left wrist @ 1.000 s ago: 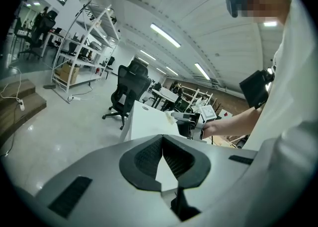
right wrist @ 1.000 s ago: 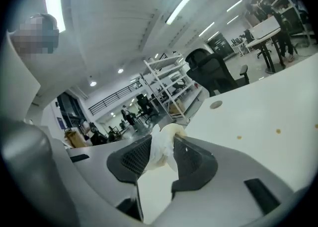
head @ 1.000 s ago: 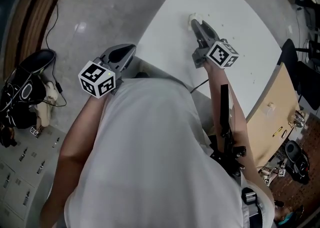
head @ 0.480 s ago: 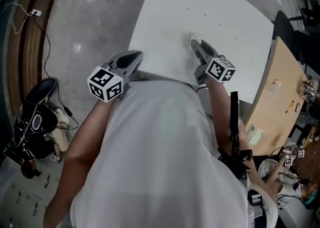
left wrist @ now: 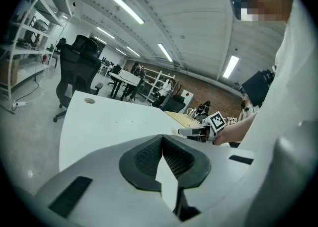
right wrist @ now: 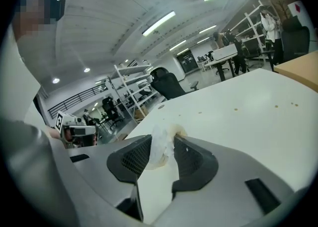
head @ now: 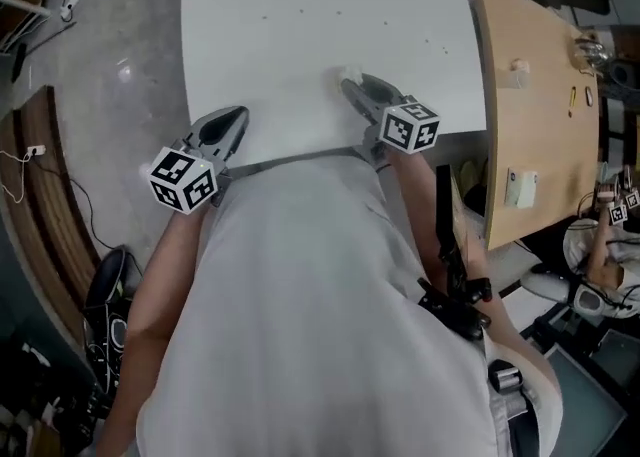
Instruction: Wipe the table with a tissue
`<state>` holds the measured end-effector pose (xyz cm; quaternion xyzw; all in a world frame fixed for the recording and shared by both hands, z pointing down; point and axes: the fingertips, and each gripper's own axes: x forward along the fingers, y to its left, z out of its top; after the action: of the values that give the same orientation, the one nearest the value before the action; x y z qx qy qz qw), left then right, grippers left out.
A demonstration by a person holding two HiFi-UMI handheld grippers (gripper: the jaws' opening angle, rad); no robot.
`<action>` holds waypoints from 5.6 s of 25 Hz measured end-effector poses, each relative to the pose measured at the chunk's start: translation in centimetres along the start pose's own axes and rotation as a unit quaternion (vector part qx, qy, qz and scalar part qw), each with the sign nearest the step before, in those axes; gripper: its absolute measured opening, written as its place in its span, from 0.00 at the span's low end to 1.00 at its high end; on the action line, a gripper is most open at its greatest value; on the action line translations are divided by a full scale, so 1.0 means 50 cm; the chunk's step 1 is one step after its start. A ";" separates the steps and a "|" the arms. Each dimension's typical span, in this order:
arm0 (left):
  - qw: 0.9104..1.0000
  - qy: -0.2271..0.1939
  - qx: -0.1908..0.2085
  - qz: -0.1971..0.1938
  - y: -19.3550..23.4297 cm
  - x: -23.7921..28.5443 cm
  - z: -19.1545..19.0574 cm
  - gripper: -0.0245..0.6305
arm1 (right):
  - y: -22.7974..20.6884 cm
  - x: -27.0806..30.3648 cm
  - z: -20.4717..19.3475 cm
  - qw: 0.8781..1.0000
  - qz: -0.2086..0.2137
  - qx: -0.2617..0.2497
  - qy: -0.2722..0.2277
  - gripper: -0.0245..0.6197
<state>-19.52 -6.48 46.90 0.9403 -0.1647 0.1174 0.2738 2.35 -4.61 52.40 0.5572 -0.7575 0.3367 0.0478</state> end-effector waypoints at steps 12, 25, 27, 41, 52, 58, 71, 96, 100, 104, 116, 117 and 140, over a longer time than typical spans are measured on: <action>1.000 0.006 0.017 0.001 -0.091 0.165 0.021 0.05 | -0.154 -0.126 0.036 0.999 -0.023 -0.027 0.003 0.25; 0.999 0.048 0.019 0.003 -0.188 0.317 0.017 0.05 | -0.406 -0.258 0.000 0.994 -0.105 -0.001 0.014 0.25; 0.999 0.051 0.014 0.009 -0.197 0.335 0.016 0.05 | -0.475 -0.277 0.012 0.990 -0.137 0.002 0.017 0.25; 0.996 0.025 -0.031 0.085 -0.234 0.369 0.013 0.05 | -0.645 -0.131 0.148 0.975 -0.118 -0.132 0.132 0.25; 0.994 0.025 -0.034 0.096 -0.223 0.371 0.020 0.05 | -0.631 -0.167 0.102 0.976 -0.148 -0.101 0.122 0.25; 0.997 0.034 -0.020 0.071 -0.227 0.404 0.030 0.05 | -0.604 -0.239 0.038 0.975 -0.149 -0.092 0.137 0.25; 0.998 0.040 -0.012 0.054 -0.243 0.416 0.029 0.05 | -0.604 -0.283 0.066 0.984 -0.097 -0.081 0.122 0.21; 0.997 0.044 -0.016 0.069 -0.222 0.391 0.030 0.05 | -0.576 -0.268 0.009 0.934 -0.014 -0.229 0.275 0.27; 0.997 0.044 -0.014 0.069 -0.219 0.391 0.034 0.05 | -0.567 -0.272 0.029 0.921 -0.015 -0.266 0.284 0.33; 0.996 0.041 -0.017 0.074 -0.213 0.382 0.032 0.05 | -0.547 -0.268 0.058 0.917 -0.034 -0.300 0.262 0.37; 0.995 0.032 -0.025 0.087 -0.210 0.363 0.025 0.05 | -0.595 -0.249 0.026 0.922 -0.118 -0.252 0.268 0.28; 0.995 0.031 -0.026 0.089 -0.211 0.361 0.023 0.05 | -0.597 -0.250 0.035 0.932 -0.113 -0.229 0.257 0.26; 0.991 0.024 -0.040 0.123 -0.197 0.296 0.010 0.05 | -0.522 -0.074 0.094 0.893 -0.043 -0.360 0.265 0.20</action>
<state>-2.18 -2.54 46.38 0.8982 -0.2771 0.1657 0.2982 28.03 -8.24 59.05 0.4242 -0.7613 0.1735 0.4587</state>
